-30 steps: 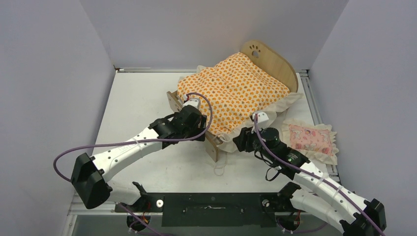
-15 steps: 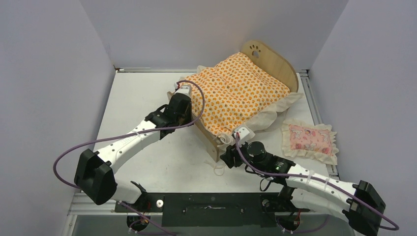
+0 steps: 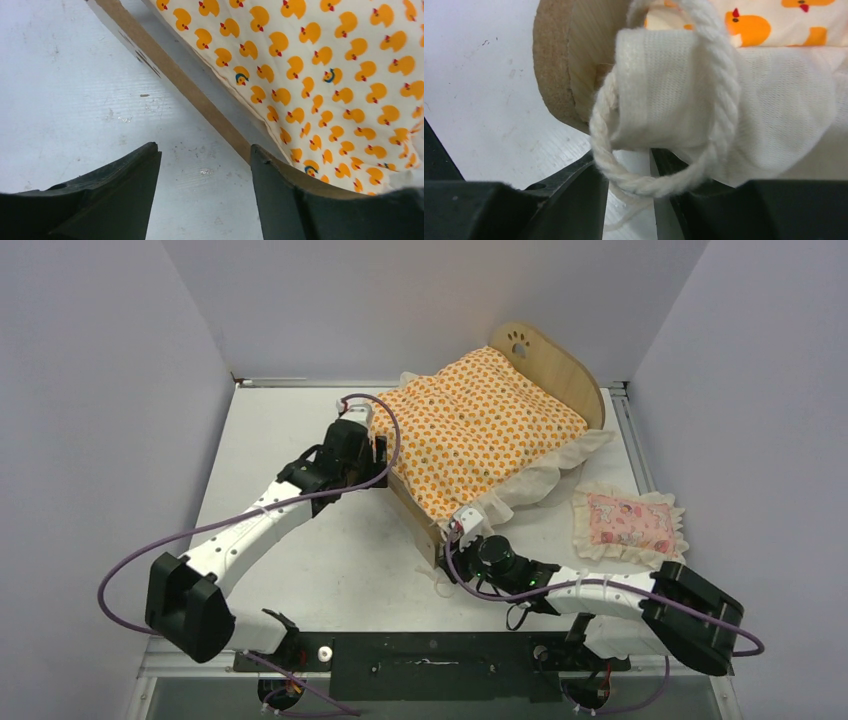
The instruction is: Set up the pet bed
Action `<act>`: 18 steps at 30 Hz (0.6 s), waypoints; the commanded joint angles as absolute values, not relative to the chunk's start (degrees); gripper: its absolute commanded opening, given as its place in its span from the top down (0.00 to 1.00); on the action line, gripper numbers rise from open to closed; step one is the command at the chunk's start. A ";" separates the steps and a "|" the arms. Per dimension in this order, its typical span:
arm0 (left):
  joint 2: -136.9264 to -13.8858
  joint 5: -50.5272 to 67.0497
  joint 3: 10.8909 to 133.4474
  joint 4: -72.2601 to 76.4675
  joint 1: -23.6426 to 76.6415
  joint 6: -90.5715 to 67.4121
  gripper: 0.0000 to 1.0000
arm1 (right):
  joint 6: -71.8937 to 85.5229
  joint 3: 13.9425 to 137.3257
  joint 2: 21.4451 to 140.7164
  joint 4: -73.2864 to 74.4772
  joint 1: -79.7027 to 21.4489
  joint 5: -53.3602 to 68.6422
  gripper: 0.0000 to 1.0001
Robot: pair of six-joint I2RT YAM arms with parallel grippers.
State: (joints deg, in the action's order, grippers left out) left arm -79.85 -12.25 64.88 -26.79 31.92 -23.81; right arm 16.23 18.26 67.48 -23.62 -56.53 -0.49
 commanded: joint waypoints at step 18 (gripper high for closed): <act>-69.97 -10.38 59.91 -29.75 31.46 -29.23 0.25 | 7.56 31.91 88.55 -33.81 -58.64 -8.65 0.61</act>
